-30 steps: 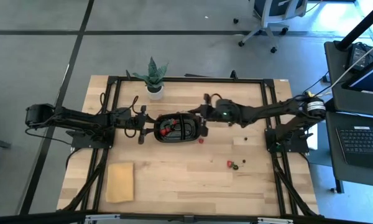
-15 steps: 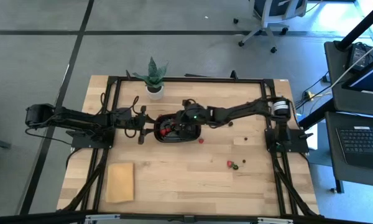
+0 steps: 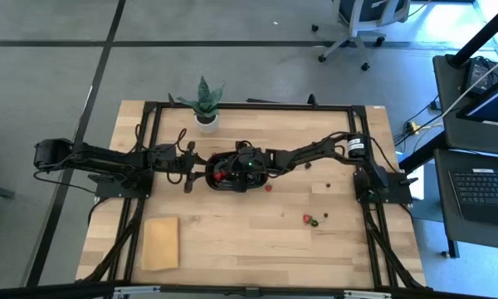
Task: Pick and placing Produce into tupperware
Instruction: Put the bottom red cherry into the black bin, then put the bottom red raspberry into the black bin
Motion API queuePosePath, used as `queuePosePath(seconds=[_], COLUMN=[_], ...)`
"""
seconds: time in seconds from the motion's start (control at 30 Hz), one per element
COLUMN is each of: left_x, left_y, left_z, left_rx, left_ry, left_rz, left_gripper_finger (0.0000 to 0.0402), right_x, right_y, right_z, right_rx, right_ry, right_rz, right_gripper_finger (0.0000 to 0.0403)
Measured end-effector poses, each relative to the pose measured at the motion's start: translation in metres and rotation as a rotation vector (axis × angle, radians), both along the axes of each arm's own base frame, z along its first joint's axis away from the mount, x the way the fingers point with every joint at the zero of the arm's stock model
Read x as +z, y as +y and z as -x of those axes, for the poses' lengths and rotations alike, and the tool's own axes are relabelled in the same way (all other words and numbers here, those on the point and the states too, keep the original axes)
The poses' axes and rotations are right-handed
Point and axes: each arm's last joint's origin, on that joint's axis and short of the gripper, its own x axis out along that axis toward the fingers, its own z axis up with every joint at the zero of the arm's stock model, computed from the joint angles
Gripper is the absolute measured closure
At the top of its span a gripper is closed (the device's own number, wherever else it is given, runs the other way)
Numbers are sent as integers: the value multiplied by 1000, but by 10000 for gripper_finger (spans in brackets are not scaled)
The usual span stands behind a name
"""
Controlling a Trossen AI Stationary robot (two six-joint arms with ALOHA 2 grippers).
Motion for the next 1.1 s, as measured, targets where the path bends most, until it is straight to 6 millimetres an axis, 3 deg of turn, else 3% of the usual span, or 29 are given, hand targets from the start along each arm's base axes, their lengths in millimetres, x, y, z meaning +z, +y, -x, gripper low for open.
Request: queuePosePath(seconds=[0.67, 1.1], left_x=[0, 0], left_y=[0, 0], left_z=[0, 0], left_rx=[12, 12], left_ry=[1, 1], left_rz=[-5, -3], left_gripper_finger=[255, 255], right_x=[-3, 3], right_y=[0, 0], right_z=[0, 4], right_rx=[-2, -27], right_ry=[11, 33], right_rz=[-4, -41], right_gripper_finger=[317, 231])
